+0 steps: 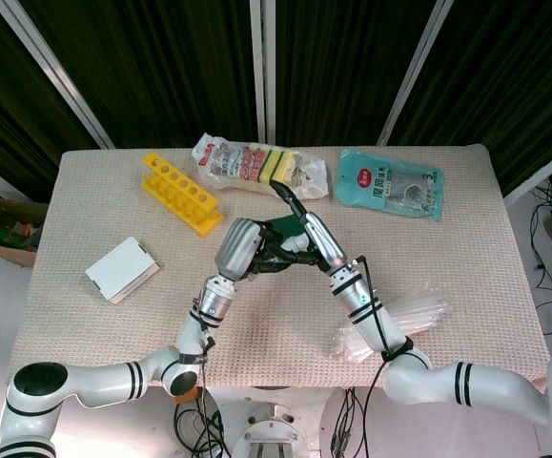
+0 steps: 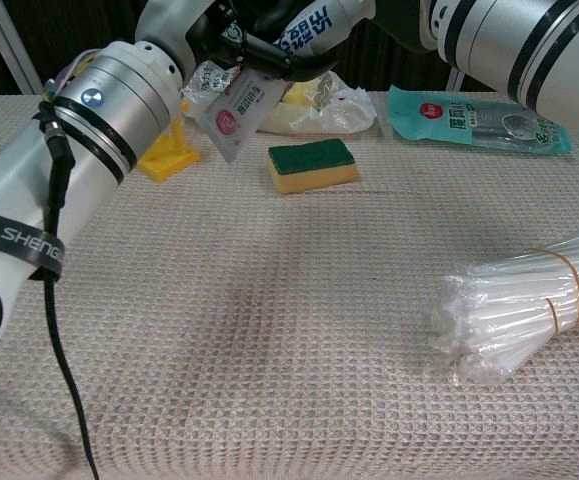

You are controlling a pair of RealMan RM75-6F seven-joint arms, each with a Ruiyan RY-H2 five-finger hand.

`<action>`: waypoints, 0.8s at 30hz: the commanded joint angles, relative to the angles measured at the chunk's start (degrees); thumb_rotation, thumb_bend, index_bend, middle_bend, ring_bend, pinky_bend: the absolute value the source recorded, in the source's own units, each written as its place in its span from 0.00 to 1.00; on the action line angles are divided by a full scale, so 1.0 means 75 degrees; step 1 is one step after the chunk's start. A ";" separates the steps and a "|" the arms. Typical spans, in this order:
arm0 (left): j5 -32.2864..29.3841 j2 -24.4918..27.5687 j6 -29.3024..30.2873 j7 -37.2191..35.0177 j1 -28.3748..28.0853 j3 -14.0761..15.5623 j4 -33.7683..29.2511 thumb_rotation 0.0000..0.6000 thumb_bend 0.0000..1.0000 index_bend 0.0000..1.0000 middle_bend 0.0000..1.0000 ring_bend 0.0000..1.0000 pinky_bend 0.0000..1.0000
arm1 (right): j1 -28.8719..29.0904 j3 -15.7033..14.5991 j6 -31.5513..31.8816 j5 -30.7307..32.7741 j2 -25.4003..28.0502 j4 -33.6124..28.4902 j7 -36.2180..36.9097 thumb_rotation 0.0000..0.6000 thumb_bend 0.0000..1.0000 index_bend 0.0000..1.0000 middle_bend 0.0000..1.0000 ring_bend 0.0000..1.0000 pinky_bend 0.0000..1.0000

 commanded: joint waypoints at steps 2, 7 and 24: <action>-0.0030 0.0087 -0.0027 0.0070 0.0059 0.0055 -0.0036 1.00 0.42 0.82 0.89 0.77 0.80 | -0.0142 0.0106 0.0279 -0.0113 0.0225 -0.0196 -0.0103 0.35 0.00 0.00 0.00 0.00 0.00; -0.0143 0.0340 -0.0182 0.0250 0.0206 0.0210 -0.0080 1.00 0.42 0.82 0.89 0.77 0.80 | -0.0594 0.0272 0.0836 -0.0277 0.0888 -0.0682 -0.0182 0.36 0.00 0.00 0.00 0.00 0.00; -0.1027 0.1898 -0.2001 0.1390 0.0567 0.1054 -0.0667 1.00 0.28 0.24 0.40 0.37 0.48 | -0.2482 -0.0068 0.2001 -0.0643 0.2656 -0.0821 0.1182 0.35 0.00 0.00 0.00 0.00 0.00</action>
